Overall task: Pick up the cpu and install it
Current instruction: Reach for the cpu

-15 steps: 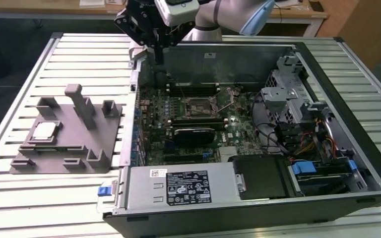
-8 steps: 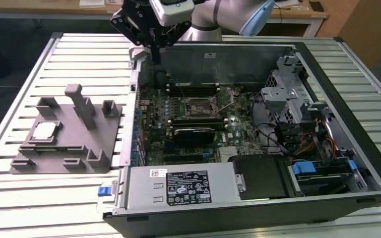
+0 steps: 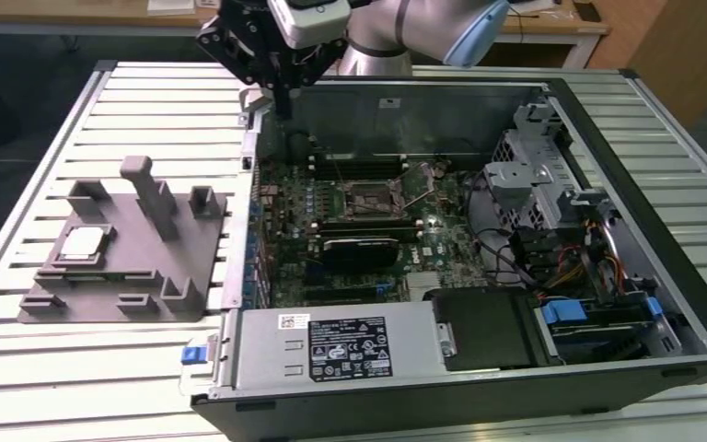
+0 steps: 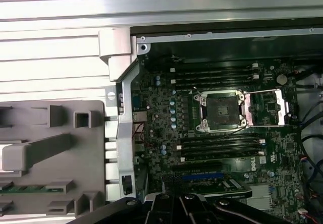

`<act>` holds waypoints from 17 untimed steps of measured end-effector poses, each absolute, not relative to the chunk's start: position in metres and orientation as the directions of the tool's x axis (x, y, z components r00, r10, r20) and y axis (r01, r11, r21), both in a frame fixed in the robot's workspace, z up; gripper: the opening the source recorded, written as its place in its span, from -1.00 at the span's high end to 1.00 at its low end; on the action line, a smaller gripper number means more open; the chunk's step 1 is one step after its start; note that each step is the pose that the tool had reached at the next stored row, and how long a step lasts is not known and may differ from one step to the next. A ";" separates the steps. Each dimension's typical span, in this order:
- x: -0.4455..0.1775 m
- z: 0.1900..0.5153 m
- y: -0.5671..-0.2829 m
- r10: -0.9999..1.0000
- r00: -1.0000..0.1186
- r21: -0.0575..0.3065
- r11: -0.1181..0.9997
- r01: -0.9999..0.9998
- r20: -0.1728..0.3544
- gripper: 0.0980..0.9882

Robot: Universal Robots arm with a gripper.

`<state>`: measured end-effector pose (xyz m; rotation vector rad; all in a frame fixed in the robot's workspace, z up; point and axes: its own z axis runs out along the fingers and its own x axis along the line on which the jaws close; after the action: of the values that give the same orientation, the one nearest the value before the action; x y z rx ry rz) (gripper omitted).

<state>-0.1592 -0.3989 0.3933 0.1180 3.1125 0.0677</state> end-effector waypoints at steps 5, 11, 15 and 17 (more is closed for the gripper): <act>-0.164 0.393 -0.399 0.076 -0.997 0.044 0.996 0.075 -0.024 0.98; -0.168 0.393 -0.399 0.076 -0.997 0.044 0.996 0.075 -0.024 0.98; -0.175 0.393 -0.399 0.076 -0.997 0.044 0.996 0.075 -0.024 0.98; -0.179 0.392 -0.399 0.076 -0.997 0.044 0.996 0.075 -0.024 0.98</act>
<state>-0.1785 -0.3991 0.3922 0.1178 3.1125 0.0677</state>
